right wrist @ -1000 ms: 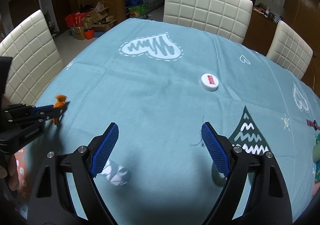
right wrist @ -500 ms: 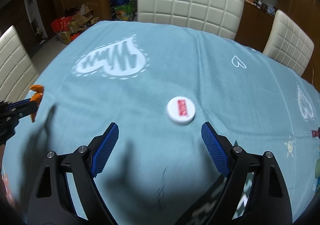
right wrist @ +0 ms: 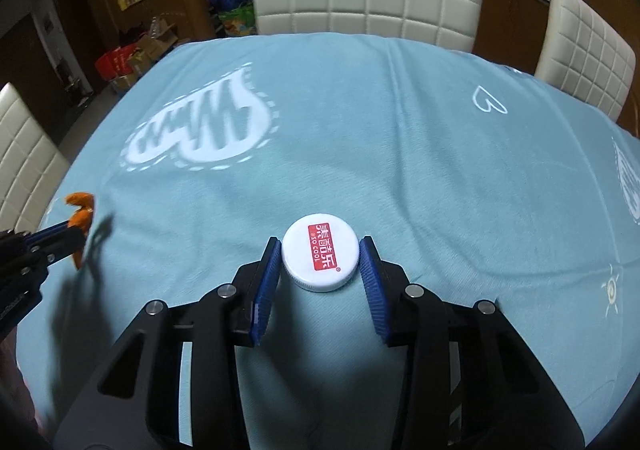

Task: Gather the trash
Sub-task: 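Grasp the orange peel with the left tool while the right tool grasps the white bottle cap, then carry the orange peel and white cap over the clear bin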

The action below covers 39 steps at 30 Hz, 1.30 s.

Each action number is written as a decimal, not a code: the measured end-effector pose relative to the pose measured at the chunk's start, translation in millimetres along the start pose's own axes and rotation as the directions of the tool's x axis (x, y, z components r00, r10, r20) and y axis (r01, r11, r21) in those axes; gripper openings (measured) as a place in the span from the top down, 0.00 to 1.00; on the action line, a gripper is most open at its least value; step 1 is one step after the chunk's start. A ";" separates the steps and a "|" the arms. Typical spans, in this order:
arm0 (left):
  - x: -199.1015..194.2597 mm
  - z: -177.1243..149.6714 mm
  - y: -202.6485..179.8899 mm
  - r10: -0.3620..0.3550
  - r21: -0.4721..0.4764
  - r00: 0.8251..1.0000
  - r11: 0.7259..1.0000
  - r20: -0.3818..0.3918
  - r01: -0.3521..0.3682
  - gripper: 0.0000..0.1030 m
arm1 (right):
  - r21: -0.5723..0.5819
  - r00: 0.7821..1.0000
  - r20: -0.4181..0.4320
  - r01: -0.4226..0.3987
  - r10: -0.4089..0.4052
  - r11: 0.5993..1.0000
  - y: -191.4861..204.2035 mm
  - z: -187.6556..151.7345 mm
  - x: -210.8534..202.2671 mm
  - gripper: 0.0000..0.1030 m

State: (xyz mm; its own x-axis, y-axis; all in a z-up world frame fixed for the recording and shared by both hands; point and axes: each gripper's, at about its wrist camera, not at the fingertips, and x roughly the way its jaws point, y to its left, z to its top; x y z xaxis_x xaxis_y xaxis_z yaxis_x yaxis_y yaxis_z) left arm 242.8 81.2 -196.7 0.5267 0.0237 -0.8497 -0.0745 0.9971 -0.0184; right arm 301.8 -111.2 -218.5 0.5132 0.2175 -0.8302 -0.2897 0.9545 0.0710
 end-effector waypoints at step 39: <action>-153.3 -111.1 164.2 0.155 -0.258 0.978 0.959 0.140 -0.115 0.88 | -0.386 0.969 0.072 -0.192 0.237 0.902 266.7 -46.2 -121.1 0.59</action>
State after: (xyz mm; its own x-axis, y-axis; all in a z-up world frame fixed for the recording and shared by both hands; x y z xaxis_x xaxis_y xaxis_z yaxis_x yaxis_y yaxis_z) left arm 55.7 233.1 -128.0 0.6218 0.1878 -0.7604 -0.3503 0.9350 -0.0556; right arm 125.1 107.6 -124.6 0.4868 0.4520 -0.7475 -0.6718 0.7407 0.0105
